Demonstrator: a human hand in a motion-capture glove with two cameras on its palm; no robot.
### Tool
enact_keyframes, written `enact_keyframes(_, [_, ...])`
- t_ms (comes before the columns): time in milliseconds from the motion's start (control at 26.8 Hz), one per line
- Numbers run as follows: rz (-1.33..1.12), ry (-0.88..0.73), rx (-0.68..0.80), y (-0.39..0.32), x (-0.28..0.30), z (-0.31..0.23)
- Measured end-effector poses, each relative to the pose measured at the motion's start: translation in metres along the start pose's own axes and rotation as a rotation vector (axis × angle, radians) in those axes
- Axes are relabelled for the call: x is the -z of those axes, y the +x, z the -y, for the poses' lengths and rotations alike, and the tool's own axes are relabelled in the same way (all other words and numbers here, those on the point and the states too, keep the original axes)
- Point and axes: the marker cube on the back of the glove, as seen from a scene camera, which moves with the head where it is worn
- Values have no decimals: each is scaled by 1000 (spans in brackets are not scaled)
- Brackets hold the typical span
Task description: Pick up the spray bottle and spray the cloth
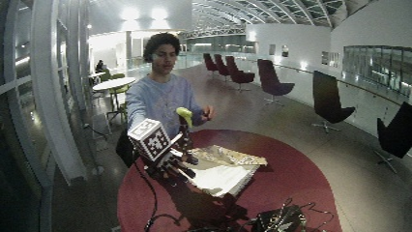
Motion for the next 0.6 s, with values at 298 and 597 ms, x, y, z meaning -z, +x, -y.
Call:
enact_keyframes(298, [-29, -12, -10, 5, -2, -5])
enact_keyframes(597, [-43, -18, -15, 0, -1, -10])
